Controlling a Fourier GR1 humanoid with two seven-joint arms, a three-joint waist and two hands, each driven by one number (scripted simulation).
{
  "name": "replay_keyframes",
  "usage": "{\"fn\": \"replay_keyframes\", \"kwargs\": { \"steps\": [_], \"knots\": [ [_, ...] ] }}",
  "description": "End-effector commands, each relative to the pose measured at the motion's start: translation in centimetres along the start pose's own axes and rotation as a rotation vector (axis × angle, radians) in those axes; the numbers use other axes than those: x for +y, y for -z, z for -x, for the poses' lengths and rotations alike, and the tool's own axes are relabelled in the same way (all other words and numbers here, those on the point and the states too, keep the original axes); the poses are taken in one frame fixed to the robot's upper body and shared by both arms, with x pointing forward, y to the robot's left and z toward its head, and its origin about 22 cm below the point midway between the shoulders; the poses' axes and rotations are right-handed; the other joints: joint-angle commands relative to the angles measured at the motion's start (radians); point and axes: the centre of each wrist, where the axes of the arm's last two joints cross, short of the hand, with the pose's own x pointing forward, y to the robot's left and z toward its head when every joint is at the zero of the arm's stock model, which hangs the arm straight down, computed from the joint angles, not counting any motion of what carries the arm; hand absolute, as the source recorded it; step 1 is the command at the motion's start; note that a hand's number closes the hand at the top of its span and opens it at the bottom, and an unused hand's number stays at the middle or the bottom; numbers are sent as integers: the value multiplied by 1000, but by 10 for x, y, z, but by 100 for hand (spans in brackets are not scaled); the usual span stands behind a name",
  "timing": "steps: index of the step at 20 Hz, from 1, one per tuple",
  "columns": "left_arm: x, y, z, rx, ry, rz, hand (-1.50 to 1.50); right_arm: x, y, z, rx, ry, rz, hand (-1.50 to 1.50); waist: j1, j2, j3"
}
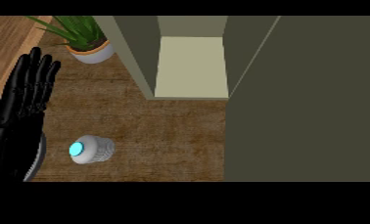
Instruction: Pick up the bottled water, place it into the cabinet and close the cabinet
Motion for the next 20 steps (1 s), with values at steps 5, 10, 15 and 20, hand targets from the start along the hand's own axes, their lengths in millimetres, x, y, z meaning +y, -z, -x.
{"fn": "replay_keyframes", "kwargs": {
  "steps": [5, 10, 15, 20],
  "knots": [
    [9, -31, -5, -10, 222, -577, -150, -6, -15, -2, 24, -50, -42, -150, 23, -33, 19],
    [0, -49, -17, 72, 68, -918, -150, 19, -29, -14, 85, 123, -191, -150, 20, -38, 17],
    [-35, -69, -47, 62, 46, -1004, -150, 30, -45, -49, 89, 146, -247, -150, -3, -34, 19],
    [-76, -88, -61, 76, 35, -1008, -150, 32, -47, -62, 105, 129, -233, -150, 4, -29, 20]
  ]
}}
